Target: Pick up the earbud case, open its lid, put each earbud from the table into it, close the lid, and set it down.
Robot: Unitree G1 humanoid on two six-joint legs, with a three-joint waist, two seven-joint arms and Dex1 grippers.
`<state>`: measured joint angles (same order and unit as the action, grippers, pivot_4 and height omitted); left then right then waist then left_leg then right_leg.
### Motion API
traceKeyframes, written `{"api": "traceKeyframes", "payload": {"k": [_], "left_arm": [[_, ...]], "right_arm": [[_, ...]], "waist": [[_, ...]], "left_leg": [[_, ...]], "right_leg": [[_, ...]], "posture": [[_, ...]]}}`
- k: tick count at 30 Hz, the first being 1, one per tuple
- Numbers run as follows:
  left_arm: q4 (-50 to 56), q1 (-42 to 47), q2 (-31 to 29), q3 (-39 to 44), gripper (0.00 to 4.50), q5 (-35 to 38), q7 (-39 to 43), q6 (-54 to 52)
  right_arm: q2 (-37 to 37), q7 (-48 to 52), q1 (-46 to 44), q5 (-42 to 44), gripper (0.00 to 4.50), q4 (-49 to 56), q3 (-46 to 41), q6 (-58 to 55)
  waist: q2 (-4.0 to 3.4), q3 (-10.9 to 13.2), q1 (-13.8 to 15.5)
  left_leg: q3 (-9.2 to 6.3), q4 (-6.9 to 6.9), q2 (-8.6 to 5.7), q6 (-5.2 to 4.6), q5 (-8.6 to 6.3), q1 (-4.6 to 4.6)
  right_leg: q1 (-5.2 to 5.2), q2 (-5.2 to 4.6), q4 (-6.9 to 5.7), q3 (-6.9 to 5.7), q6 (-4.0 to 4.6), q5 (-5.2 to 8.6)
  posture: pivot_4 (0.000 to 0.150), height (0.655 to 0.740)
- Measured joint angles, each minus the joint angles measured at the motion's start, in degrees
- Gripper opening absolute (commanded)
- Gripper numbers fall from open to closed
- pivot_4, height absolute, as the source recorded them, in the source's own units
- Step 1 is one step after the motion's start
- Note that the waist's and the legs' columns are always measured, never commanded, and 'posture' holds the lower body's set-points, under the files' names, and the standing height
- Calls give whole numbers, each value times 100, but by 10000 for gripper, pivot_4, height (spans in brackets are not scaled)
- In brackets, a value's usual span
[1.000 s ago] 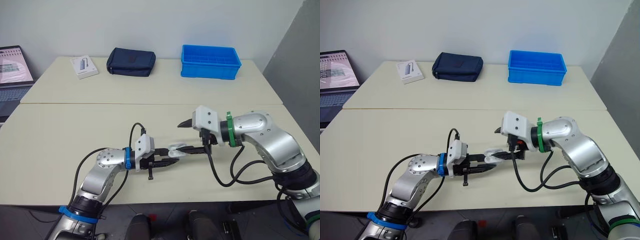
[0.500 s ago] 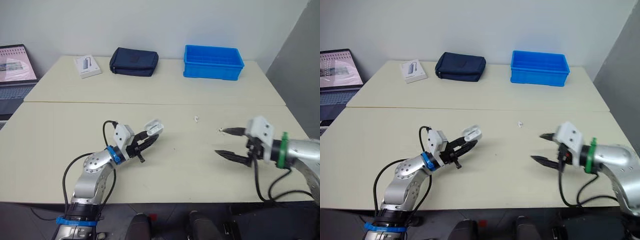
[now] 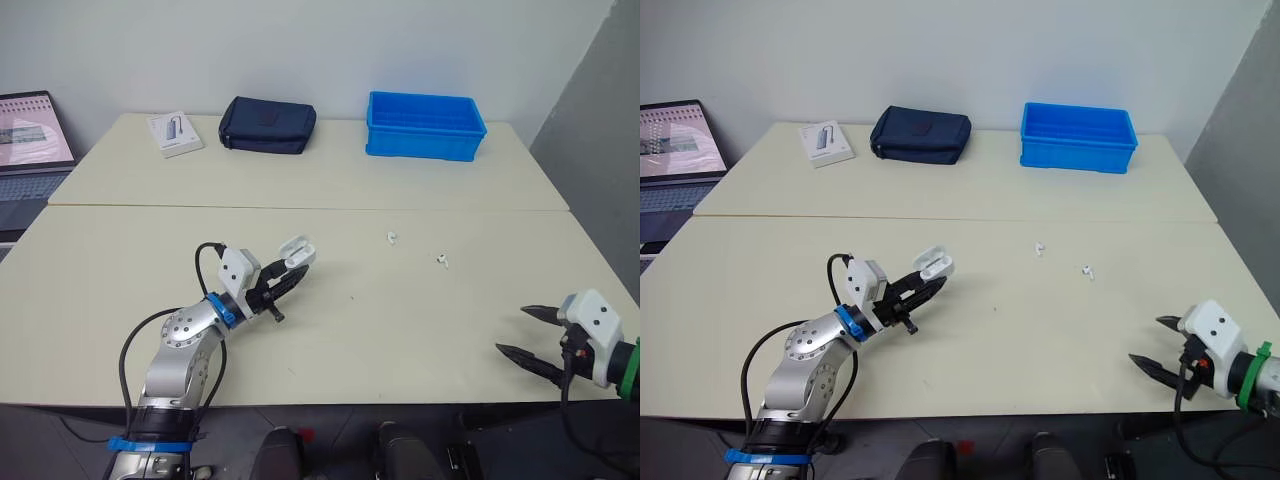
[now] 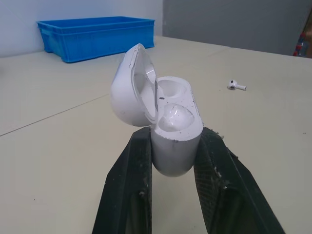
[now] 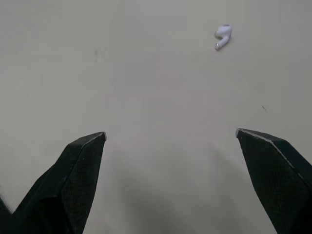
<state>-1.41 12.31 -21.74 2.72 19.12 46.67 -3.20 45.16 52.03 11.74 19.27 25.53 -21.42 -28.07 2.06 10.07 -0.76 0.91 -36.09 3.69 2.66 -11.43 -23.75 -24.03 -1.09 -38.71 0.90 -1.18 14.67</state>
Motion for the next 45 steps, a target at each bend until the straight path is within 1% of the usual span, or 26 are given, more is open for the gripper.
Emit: {"api": "traceKeyframes", "payload": {"k": [3,5,7,9,12,15,16,22,26,29,30,32,35,36,37,39,41,43,44,45], "left_arm": [[9,-32,-10,24,8111,-3,-51,-6],[6,-61,-7,36,8111,-11,-112,-16],[26,-54,6,1,8110,-18,-141,-24],[62,-68,12,-9,8111,-19,-184,-29],[76,-74,-1,-6,8110,-28,-230,-50],[81,-65,-2,-16,8110,-32,-234,-61],[84,-61,-2,-21,8110,-36,-236,-69],[97,-57,-7,-52,8110,-50,-239,-138],[106,-52,-11,-74,8110,-80,-240,-145],[106,-48,-12,-75,8110,-121,-241,-146],[108,-48,-12,-78,8110,-124,-238,-146],[108,-48,-12,-78,8110,-129,-240,-146],[107,-48,-12,-78,8111,-135,-239,-146],[107,-48,-13,-78,8110,-137,-240,-146],[106,-47,-12,-79,8110,-139,-238,-146],[103,-42,-11,-80,8111,-144,-238,-146],[90,-28,-9,-83,8111,-150,-239,-146],[76,-7,-8,-92,8110,-153,-239,-147],[75,12,-4,-104,8110,-154,-239,-148],[75,17,-8,-105,8110,-155,-238,-147]], "right_arm": [[-315,-447,-625,15,45000,216,453,-245],[-790,-964,-1367,-106,45000,189,962,-464],[-1369,-1522,-2166,-329,45000,-18,1557,-658],[-1785,-2040,-2816,-635,45000,-413,2028,-833],[-2384,-2772,-3652,-1080,45000,-1274,2468,-1161],[-2866,-3200,-4221,-1284,45000,-2062,2591,-1216],[-3054,-3379,-4474,-1375,45000,-2499,2605,-1135],[-3624,-3967,-5550,-1646,45000,-4939,2574,-135],[-3716,-4163,-5938,-1759,45000,-6345,2479,612],[-3772,-4190,-6089,-1764,39347,-6856,2427,945],[-3819,-4202,-6119,-1741,36285,-6937,2356,965],[-3889,-4207,-6121,-1636,29571,-6958,2249,901],[-3928,-4169,-6073,-1579,17229,-6783,2251,686],[-3939,-4153,-6040,-1574,14752,-6712,2254,636],[-3948,-4130,-5999,-1575,10379,-6605,2264,573],[-3946,-4100,-5860,-1592,4568,-6299,2300,432],[-3927,-4042,-5548,-1629,4416,-5766,2414,276],[-3805,-3796,-5087,-1657,4416,-4972,2674,48],[-3620,-3531,-4789,-1648,4416,-4421,2880,-116],[-3477,-3314,-4614,-1633,4416,-4109,3014,-210]], "waist": [[1,0,-13],[3,1,-69],[3,1,-102],[3,1,-95],[3,1,-68],[3,1,-73],[3,1,-78],[2,1,-93],[2,2,-90],[1,1,-106],[1,1,-109],[1,1,-103],[1,1,-96],[0,1,-94],[1,1,-92],[1,1,-85],[1,1,-82],[1,1,-89],[0,1,-90],[-1,1,-92]], "left_leg": [[-4,1,0,0,0,-2],[-5,0,0,1,1,-2],[-9,-1,-2,1,1,-1],[-10,1,-1,1,1,-3],[-8,7,-1,1,1,-15],[-6,9,0,1,1,-15],[-6,9,1,1,1,-15],[-3,9,2,0,1,-13],[-2,11,2,0,1,-14],[2,12,3,0,1,-11],[0,11,4,0,1,-9],[-4,9,4,0,1,-8],[-5,7,3,-1,2,-8],[-5,7,3,-1,2,-8],[-4,7,3,-1,2,-9],[-5,8,3,-1,2,-10],[-5,10,3,-1,1,-12],[-6,13,4,-1,1,-13],[-6,14,3,-1,1,-14],[-7,14,4,-1,1,-13]], "right_leg": [[0,1,1,-3,0,0],[-1,1,-2,-1,2,-1],[-2,2,-5,-1,4,-3],[-1,2,-4,-4,2,-4],[-8,2,-1,-7,0,-3],[-8,2,1,-6,0,-3],[-8,2,0,-6,0,-3],[-8,2,-3,-6,0,-3],[-9,2,-2,-4,0,-4],[-9,2,-5,0,1,-4],[-9,2,-9,-2,0,-4],[-8,2,-16,-5,0,-4],[-7,2,-17,-5,0,-4],[-6,2,-16,-4,0,-3],[-7,1,-15,-4,0,-3],[-7,1,-14,-5,0,-3],[-9,2,-11,-5,0,-3],[-10,2,-9,-6,-3,0],[-11,2,-9,-5,-4,0],[-10,2,-8,-6,-4,1]], "posture": [[1500,7400],[1500,7400],[1500,7400],[1500,7400],[1500,7400],[1500,7400],[1500,7400],[1500,7400],[1500,7400],[1500,7400],[1500,7400],[1500,7400],[1500,7400],[1500,7400],[1500,7400],[1500,7400],[1500,7400],[1500,7400],[1500,7400],[1500,7400]]}}
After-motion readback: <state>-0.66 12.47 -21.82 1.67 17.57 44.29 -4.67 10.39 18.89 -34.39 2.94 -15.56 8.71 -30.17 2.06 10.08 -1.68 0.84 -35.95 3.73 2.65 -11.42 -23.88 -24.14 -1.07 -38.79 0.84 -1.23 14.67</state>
